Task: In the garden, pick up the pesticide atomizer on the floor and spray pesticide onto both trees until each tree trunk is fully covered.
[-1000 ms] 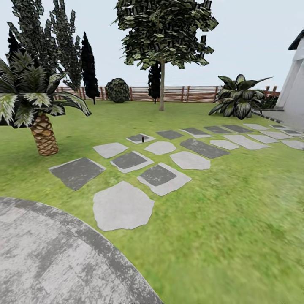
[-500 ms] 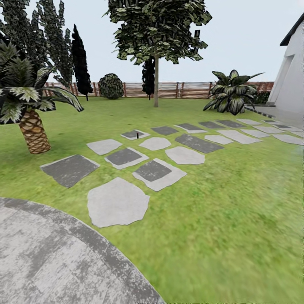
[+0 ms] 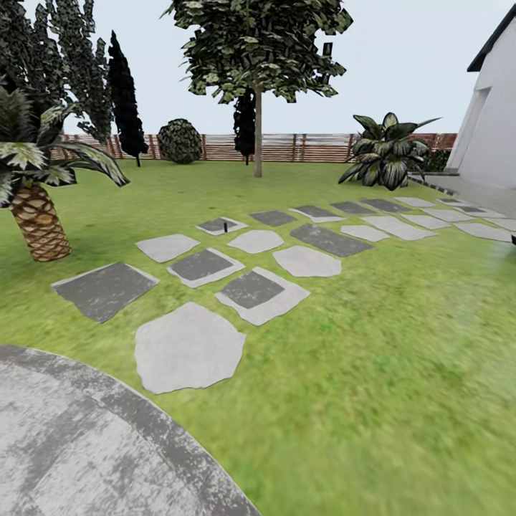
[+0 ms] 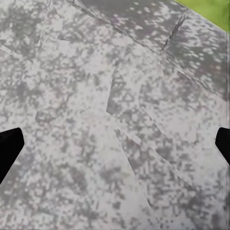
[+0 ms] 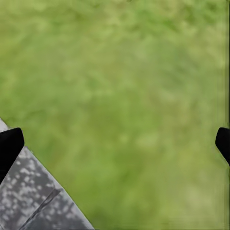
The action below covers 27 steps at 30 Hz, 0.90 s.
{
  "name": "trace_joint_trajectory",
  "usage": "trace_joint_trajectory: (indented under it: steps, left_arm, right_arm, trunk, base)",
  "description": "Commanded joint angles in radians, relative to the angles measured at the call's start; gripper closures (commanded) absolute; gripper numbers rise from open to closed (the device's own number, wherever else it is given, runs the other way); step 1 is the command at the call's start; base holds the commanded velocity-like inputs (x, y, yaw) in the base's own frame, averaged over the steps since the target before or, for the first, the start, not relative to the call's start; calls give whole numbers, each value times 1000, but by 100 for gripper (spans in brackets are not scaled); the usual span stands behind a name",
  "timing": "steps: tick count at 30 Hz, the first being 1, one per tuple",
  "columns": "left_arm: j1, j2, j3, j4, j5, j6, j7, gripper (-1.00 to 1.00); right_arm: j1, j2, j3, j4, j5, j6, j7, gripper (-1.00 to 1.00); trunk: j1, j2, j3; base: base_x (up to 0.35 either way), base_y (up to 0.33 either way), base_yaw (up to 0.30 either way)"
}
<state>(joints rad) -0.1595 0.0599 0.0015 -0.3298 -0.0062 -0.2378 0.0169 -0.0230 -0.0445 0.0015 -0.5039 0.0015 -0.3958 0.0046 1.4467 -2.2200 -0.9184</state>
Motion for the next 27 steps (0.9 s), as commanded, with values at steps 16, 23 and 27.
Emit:
trace_joint_trajectory:
  steps: [16,23,27]
  left_arm:
    - [0,0,0,0,0,0,1,-100]
    - [0,0,0,1,0,0,1,-100]
    - [0,0,0,1,0,0,1,-100]
  right_arm:
    - [0,0,1,1,1,0,0,-100]
    - [0,0,2,1,1,0,-2,-100]
    - [0,0,2,1,2,0,-3,-100]
  trunk:
    - [0,0,-1]
    - [0,0,-1]
    - [0,0,-1]
  base:
    - [293,-176,-1]
    - [294,-192,0]
    - [296,-184,0]
